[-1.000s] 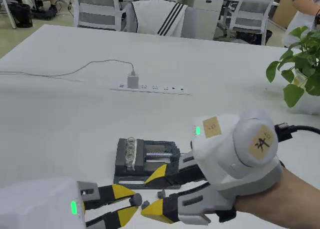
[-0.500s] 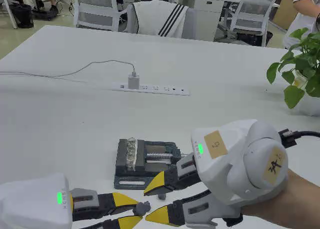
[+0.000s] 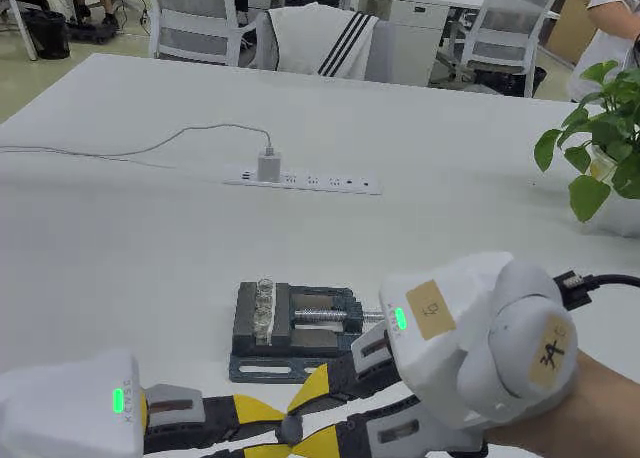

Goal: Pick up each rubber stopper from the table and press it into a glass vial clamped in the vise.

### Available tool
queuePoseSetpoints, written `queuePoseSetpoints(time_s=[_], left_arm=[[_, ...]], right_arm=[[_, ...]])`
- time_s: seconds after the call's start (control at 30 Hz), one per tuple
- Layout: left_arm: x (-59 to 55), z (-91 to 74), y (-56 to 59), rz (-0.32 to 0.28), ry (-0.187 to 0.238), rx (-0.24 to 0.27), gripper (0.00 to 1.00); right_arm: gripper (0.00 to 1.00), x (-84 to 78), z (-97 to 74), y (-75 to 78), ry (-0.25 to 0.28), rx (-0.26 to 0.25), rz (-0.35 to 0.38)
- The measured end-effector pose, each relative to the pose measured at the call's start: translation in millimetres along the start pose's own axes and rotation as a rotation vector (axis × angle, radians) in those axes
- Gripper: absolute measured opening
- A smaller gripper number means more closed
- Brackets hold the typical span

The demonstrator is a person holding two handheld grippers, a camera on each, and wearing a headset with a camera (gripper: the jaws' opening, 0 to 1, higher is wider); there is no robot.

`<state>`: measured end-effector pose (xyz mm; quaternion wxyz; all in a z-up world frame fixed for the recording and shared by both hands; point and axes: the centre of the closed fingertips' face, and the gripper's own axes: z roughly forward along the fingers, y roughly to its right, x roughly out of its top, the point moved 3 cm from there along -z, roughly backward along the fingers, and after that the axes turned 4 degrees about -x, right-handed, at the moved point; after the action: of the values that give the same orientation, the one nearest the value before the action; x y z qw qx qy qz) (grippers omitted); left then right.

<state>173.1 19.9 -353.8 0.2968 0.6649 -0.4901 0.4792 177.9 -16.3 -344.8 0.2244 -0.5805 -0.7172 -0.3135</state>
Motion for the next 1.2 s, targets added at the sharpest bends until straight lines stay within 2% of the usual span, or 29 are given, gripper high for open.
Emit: queuePoseSetpoints(time_s=[0.37,1.03,1.13,1.2], left_arm=[[-1.2,1.0,1.1,0.01,-0.016,-0.02,0.04],[-5.7,4.2,2.8,0.052,-0.051,-0.026,0.06],[-6.7,4.5,1.8,0.043,-0.049,-0.017,0.09],[-7.5,4.2,0.1,0.038,-0.047,-0.005,0.16]], right_arm=[[0.08,-0.3,0.8,-1.1,-0.016,0.006,-0.006],[0.07,-4.5,3.8,-2.2,-0.029,0.022,0.069],[0.07,-6.1,3.6,-1.9,-0.036,0.019,0.067],[0.07,-7.4,3.4,-2.0,-0.038,0.02,0.07]])
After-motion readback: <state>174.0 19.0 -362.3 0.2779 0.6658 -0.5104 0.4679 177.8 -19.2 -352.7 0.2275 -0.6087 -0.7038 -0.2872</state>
